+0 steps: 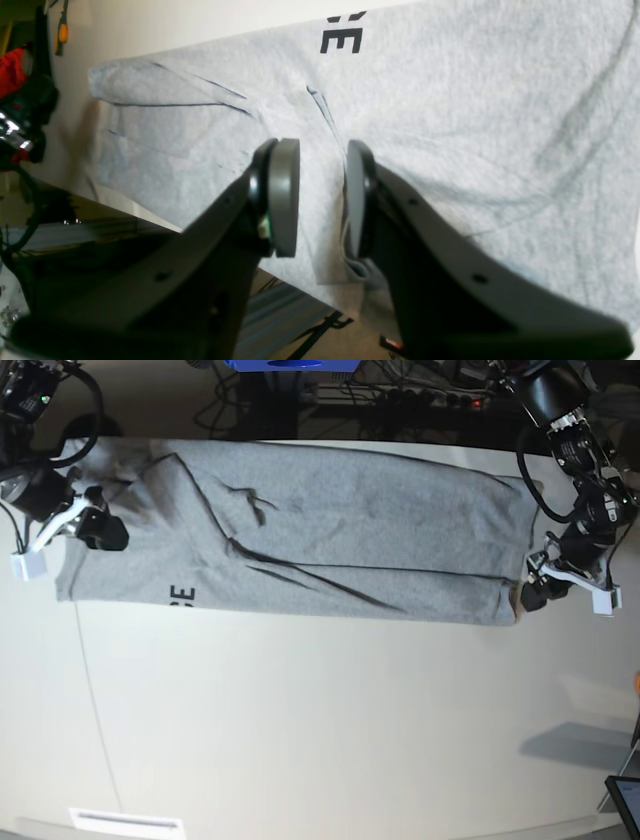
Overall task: Fold the T-shirt properly
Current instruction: 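Move the left gripper to the folded corner and pinch the edge, then tuck the shirt's end inward with the left gripper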
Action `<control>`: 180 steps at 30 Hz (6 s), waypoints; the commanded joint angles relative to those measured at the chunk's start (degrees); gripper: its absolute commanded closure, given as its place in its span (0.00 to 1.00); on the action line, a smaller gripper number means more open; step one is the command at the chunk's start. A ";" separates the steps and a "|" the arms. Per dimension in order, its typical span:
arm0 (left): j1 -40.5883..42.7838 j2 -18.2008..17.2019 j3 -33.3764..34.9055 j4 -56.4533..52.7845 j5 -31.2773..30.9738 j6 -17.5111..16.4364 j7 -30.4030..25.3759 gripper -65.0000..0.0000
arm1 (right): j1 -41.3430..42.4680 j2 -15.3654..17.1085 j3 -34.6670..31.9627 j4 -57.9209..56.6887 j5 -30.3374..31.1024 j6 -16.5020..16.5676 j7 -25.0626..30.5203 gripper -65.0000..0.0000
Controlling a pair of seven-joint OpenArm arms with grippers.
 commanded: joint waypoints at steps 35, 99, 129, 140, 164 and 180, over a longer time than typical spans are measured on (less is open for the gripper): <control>-6.22 -0.89 7.61 -6.87 4.46 -0.42 -6.05 0.75 | 0.20 0.80 0.27 0.72 1.28 0.26 0.95 0.76; 8.64 -22.08 33.02 11.33 9.56 -0.34 -5.96 1.00 | 0.64 -1.22 0.36 -2.45 1.63 0.08 1.30 0.76; 13.21 -28.23 36.89 22.67 26.71 -2.27 -6.23 0.67 | 1.43 -1.66 0.36 -2.53 1.28 -0.09 1.39 0.76; 9.70 -17.25 28.01 17.66 26.18 -10.01 -8.34 0.67 | 1.95 -1.66 0.36 -2.53 1.28 -0.09 1.39 0.76; -2.79 -3.88 21.06 5.09 26.62 -12.73 -0.87 1.00 | 1.87 -1.66 0.36 -2.53 1.28 -0.09 1.22 0.76; 1.08 -5.03 28.36 7.02 26.71 -12.73 -0.60 1.00 | 1.87 -1.66 0.36 -2.53 1.28 -0.09 1.30 0.76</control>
